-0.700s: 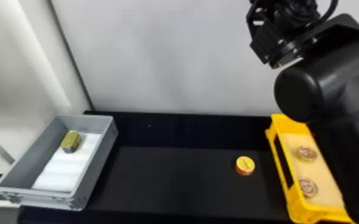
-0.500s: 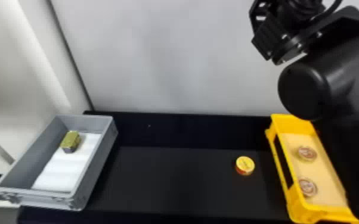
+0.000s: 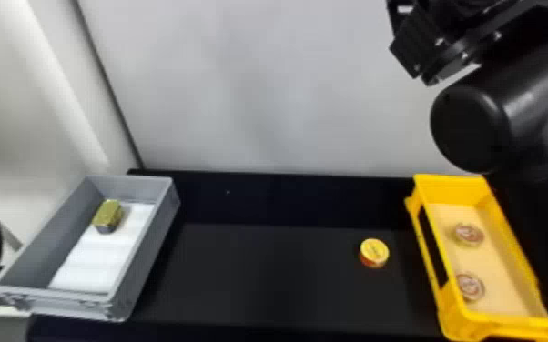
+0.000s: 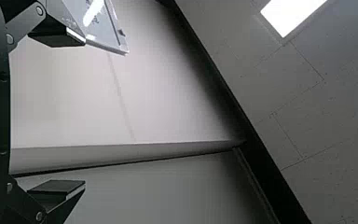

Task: Pick up the round yellow can and place it in the yellow rectangular box

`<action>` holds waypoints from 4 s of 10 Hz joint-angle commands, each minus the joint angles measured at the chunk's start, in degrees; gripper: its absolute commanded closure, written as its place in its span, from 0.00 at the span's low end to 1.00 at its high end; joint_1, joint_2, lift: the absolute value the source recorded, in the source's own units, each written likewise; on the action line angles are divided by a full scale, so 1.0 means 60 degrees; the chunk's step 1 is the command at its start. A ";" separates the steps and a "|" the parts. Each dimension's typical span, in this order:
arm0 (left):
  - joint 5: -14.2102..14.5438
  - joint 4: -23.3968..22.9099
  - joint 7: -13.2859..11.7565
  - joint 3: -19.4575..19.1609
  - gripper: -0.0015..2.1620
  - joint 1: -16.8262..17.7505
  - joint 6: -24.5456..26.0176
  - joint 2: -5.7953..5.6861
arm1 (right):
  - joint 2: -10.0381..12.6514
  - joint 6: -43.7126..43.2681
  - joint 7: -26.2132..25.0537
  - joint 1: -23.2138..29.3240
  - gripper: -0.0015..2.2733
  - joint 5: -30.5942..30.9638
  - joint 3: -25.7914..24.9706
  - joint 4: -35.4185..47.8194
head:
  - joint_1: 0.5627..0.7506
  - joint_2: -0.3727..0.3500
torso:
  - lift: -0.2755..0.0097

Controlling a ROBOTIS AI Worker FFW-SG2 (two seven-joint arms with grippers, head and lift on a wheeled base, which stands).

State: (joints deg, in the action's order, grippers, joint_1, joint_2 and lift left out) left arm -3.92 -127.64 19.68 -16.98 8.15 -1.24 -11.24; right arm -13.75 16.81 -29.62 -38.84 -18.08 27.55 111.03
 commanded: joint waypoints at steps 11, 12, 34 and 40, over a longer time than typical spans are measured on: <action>0.0698 -0.0290 -0.0320 -0.0188 0.08 -0.0612 0.1393 0.0539 | 0.0797 1.1678 -0.1319 0.0599 0.11 -0.2391 -0.4167 0.0333 | 0.70 0.59 | 0.96; 0.0712 -0.0290 -0.0320 -0.0159 0.08 -0.0597 0.1393 0.0539 | 0.0665 1.1487 -0.1304 0.1053 0.11 -0.2611 -0.4285 -0.0209 | 0.70 0.59 | 0.96; 0.0815 0.0223 -0.0569 0.0544 0.07 -0.0421 0.0909 0.0539 | 0.0914 0.5669 0.6460 0.1508 0.09 0.2604 -0.2072 -0.9365 | 0.70 0.59 | 0.96; 0.0727 0.0135 -0.0643 0.0544 0.06 -0.0538 0.0909 0.0583 | 0.0870 0.4628 0.6753 0.1698 0.09 0.2853 -0.2599 -0.9907 | 0.70 0.59 | 0.96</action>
State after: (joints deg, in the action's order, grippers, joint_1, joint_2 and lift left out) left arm 0.59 -126.80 15.87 -13.73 5.08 4.32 -7.88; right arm -8.55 46.48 10.46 -29.03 -0.61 12.62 52.85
